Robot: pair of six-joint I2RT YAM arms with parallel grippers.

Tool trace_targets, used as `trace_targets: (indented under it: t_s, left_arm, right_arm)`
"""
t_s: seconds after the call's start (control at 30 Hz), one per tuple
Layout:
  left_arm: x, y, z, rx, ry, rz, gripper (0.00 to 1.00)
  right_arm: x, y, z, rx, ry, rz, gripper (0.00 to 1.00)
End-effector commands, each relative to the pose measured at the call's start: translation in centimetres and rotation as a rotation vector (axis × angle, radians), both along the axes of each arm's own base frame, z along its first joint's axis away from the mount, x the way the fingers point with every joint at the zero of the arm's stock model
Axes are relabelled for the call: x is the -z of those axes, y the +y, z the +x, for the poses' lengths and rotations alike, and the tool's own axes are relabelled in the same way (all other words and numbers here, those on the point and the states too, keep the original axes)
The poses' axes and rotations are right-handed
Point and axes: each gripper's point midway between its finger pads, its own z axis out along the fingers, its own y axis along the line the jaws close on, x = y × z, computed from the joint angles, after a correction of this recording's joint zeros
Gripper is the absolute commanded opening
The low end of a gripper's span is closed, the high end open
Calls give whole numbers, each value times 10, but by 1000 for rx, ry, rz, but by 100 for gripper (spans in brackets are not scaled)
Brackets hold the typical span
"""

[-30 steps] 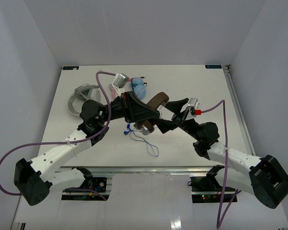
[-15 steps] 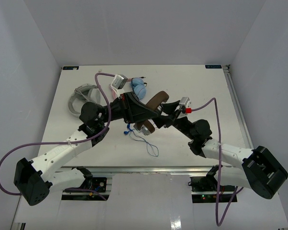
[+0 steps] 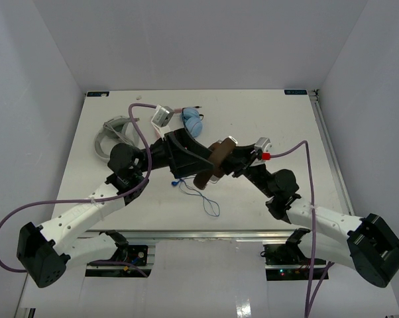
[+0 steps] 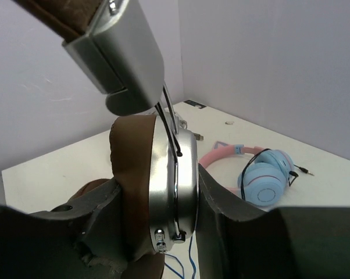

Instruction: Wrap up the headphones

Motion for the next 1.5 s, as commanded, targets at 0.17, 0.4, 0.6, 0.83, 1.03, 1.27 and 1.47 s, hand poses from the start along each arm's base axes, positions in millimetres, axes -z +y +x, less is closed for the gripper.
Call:
trace_targets:
  t_s: [0.17, 0.4, 0.6, 0.83, 1.03, 1.27, 1.47]
  left_arm:
    - [18, 2, 59, -373, -89, 293, 98]
    - [57, 77, 140, -960, -81, 692, 93]
    - [100, 128, 169, -1221, -63, 974, 93]
    - [127, 113, 174, -1130, -139, 1086, 86]
    - [151, 91, 165, -1077, -203, 1210, 82]
    - [182, 68, 152, -1054, -238, 1325, 81]
    - [202, 73, 155, -1098, -207, 1374, 76]
  right_arm:
    - [43, -6, 44, 194, 332, -309, 8]
    - [98, -14, 56, 286, 575, -501, 8]
    - [113, -22, 59, 339, 619, -521, 8]
    - [129, -25, 57, 356, 692, -579, 8]
    - [140, -31, 58, 398, 759, -608, 8]
    - [138, -37, 58, 434, 774, -594, 8]
    - [133, -40, 56, 448, 783, -561, 8]
